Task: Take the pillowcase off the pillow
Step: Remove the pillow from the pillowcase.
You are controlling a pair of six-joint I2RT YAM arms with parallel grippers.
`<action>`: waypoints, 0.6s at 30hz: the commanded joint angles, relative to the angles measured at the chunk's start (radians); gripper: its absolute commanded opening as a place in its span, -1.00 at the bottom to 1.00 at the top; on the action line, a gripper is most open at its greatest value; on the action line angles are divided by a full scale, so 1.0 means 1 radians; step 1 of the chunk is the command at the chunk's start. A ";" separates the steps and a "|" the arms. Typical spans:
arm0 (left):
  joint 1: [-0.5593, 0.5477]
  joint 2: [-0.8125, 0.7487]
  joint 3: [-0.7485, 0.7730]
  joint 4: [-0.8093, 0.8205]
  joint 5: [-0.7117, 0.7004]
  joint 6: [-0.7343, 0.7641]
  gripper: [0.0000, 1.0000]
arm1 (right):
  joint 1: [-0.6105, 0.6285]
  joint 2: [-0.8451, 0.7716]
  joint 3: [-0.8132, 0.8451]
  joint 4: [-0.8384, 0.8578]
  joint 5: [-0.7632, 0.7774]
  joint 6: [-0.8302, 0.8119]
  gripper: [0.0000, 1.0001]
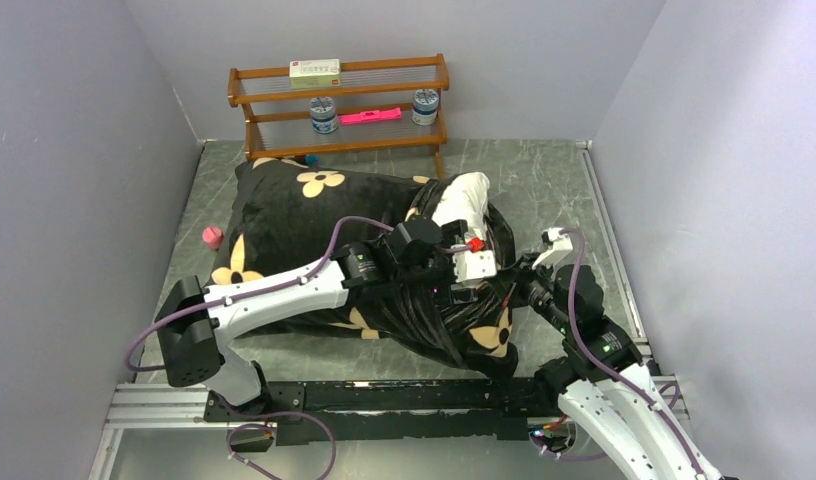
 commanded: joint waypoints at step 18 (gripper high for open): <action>0.024 0.186 0.112 -0.118 0.054 0.103 -0.90 | 0.008 -0.071 0.027 -0.058 0.049 -0.002 -1.00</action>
